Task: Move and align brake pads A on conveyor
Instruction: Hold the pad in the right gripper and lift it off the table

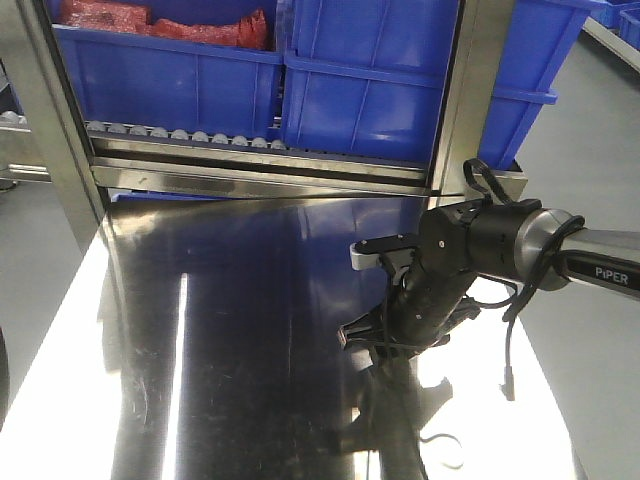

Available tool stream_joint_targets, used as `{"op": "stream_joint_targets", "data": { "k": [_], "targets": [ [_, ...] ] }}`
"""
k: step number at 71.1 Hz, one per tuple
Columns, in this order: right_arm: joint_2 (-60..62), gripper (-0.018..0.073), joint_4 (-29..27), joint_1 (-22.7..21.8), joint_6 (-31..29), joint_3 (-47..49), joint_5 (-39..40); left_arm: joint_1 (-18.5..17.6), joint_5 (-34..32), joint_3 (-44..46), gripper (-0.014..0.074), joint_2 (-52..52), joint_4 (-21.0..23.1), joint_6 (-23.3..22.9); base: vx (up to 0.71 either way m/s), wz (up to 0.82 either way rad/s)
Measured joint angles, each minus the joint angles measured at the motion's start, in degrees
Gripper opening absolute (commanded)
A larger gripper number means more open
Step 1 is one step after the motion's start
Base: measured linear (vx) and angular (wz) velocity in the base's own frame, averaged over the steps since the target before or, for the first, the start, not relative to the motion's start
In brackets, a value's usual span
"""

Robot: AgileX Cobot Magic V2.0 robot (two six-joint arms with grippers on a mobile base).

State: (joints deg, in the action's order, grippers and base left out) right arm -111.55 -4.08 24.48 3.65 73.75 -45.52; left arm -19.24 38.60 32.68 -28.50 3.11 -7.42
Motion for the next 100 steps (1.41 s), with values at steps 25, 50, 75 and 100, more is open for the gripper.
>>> {"op": "stream_joint_targets", "data": {
  "k": [25, 50, 75, 100],
  "targets": [
    [-0.3, 0.0392, 0.0, 0.0, -0.1, 0.0, 0.2, 0.0, 0.0, 0.0, 0.0217, 0.0, 0.0, 0.0, 0.0, 0.0],
    [-1.3, 0.0373, 0.1, 0.0, -0.1, 0.4, 0.2, 0.0, 0.0, 0.0, 0.0217, 0.0, 0.0, 0.0, 0.0, 0.0],
    [-0.6, 0.0102, 0.2, 0.0, 0.0, 0.4, 0.0, 0.0, 0.0, 0.0, 0.0217, 0.0, 0.0, 0.0, 0.0, 0.0],
    [1.1, 0.0041, 0.9, 0.0, 0.0, 0.2, -0.1, 0.0, 0.0, 0.0, 0.0217, 0.0, 0.0, 0.0, 0.0, 0.0]
  ]
}}
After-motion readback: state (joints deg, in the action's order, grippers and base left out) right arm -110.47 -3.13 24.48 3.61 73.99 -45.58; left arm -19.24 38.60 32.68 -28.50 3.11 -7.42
